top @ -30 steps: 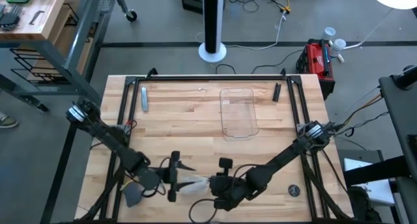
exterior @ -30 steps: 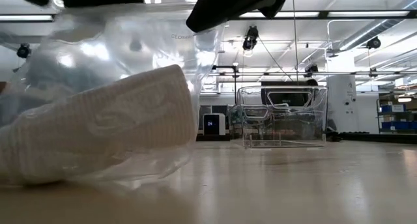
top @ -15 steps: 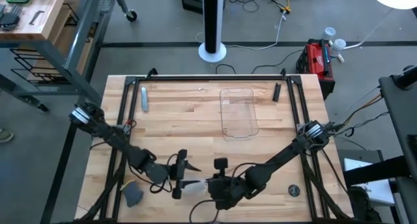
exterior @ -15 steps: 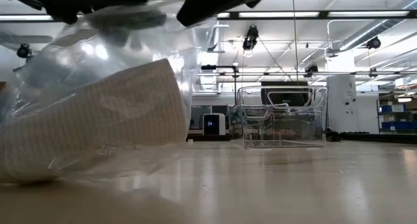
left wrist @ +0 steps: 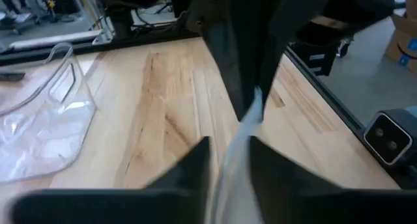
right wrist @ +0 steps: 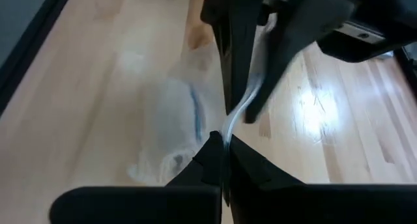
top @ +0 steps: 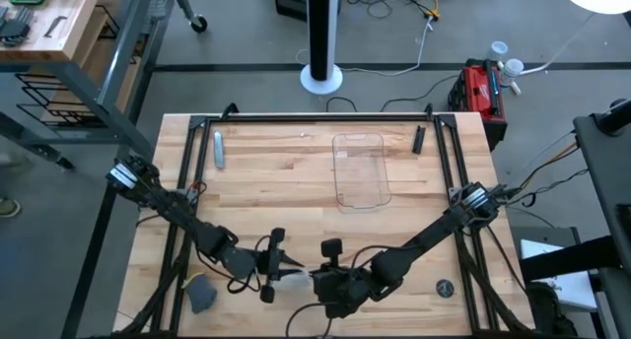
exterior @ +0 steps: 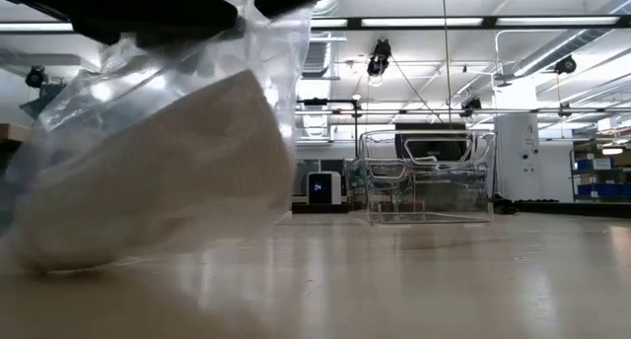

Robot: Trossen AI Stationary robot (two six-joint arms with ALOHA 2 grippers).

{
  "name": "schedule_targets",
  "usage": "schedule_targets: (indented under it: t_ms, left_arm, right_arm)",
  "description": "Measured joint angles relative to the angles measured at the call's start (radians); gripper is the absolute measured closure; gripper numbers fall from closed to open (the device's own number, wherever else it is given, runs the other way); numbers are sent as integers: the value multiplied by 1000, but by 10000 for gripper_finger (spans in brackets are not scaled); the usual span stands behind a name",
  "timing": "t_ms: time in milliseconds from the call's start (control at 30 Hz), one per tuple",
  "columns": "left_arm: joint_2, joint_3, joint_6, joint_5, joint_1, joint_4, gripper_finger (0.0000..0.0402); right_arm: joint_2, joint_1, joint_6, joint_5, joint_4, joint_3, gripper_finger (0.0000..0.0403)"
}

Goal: Roll bandage
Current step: Close the transparent zip bag

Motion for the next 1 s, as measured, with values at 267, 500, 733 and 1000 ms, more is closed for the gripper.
schedule_targets:
  t_ms: [267,500,733,1000]
  left_arm:
    - [0,0,126,-182,-71,51,401]
    - [-1,0,151,-229,-88,71,401]
    - [-2,0,320,-229,-112,278,401]
    - [-3,0,481,-230,-144,409,401]
  right_arm:
    - [-6,13,54,76,10,-24,366]
    - [-72,93,88,205,15,-65,322]
    - [-166,162,102,266,85,-133,297]
    - [-180,167,-61,280,612,-322,268]
